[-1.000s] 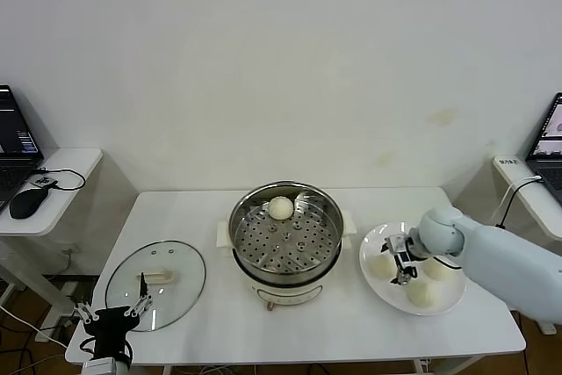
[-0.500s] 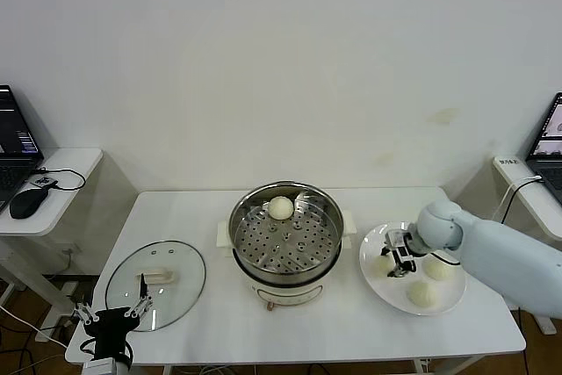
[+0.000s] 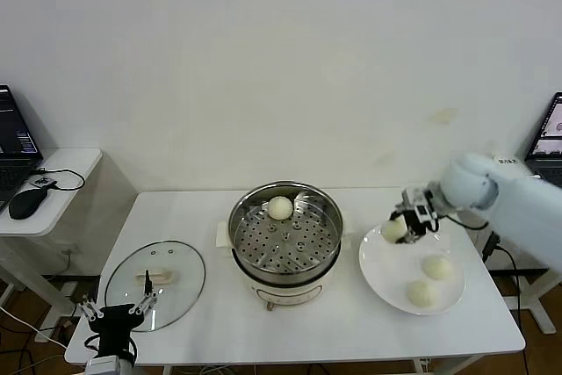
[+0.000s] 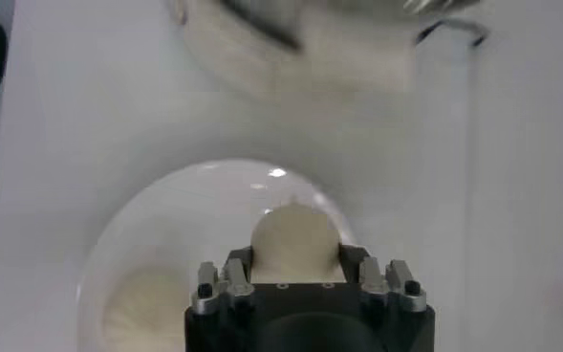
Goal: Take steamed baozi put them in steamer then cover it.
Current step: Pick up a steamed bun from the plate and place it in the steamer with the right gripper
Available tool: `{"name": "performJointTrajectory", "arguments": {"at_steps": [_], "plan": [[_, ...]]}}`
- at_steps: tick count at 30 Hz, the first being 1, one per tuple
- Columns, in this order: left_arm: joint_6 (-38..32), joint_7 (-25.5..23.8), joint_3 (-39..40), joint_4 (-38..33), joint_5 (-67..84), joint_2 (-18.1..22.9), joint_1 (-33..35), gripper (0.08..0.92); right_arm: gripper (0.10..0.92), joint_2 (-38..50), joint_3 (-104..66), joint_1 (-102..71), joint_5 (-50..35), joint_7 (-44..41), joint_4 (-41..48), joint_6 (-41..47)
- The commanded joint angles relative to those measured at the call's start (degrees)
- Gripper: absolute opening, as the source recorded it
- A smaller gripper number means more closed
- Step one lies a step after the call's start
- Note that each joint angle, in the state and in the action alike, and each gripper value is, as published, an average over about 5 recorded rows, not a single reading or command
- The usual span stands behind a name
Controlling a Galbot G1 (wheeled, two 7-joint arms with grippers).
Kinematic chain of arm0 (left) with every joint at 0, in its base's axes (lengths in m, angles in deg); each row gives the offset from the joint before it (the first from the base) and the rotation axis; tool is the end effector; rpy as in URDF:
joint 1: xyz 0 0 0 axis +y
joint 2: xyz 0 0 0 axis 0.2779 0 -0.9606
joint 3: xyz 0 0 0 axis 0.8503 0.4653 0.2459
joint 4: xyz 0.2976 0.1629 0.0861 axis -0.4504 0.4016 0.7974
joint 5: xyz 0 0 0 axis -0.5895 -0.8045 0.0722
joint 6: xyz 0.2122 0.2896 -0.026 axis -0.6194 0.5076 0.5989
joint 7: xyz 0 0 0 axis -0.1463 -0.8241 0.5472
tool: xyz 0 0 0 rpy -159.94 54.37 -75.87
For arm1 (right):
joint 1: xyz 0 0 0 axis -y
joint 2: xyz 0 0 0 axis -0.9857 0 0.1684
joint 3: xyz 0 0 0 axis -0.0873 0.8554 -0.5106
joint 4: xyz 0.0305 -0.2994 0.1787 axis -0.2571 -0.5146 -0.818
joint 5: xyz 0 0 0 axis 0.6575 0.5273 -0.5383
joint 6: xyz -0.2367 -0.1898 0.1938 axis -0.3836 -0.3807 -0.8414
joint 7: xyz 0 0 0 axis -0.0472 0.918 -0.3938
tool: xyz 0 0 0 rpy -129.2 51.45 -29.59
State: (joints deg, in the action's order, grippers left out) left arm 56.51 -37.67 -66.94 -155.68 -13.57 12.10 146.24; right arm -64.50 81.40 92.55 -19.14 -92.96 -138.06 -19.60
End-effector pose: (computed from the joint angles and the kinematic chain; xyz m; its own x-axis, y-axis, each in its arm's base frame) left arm 0.1393 0.0585 -0.2926 -0.9550 -0.2846 0.0829 -0.2558 0.9326 0.2547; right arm 0.4905 -0.0950 -0.0491 -0.3586 -0.2248 0.9060 -0.9173 -0.0952 -0.3867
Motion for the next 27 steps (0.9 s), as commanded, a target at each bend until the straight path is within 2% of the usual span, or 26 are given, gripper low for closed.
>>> {"name": "performJointTrajectory", "arguments": {"at_steps": [1, 7, 12, 19, 27], "plan": [[-0.1, 0.1, -0.2, 0.1, -0.1, -0.4, -0.1, 0.823, 0.588, -12.4, 7.2, 16.2, -14.4, 4.8, -2.6, 7.4], [-0.2, 0.1, -1.1, 0.2, -0.1, -0.8, -0.2, 0.823, 0.594, -26.5, 7.7, 13.3, -20.9, 9.1, 2.8, 11.7], [-0.2, 0.2, -1.4, -0.2, -0.1, -0.4, 0.1, 0.823, 0.594, -35.5, 8.9, 9.0, -21.8, 11.5, 8.7, 13.4], [-0.3, 0.2, -1.4, 0.0, 0.0, -0.2, -0.4, 0.823, 0.594, -41.4, 10.5, 3.7, -20.4, 13.9, 14.0, 14.4], [-0.4, 0.3, -1.5, 0.3, 0.2, -0.3, -0.5, 0.823, 0.594, -43.3, 11.0, -0.1, -18.8, 14.6, 17.8, 14.9]]}}
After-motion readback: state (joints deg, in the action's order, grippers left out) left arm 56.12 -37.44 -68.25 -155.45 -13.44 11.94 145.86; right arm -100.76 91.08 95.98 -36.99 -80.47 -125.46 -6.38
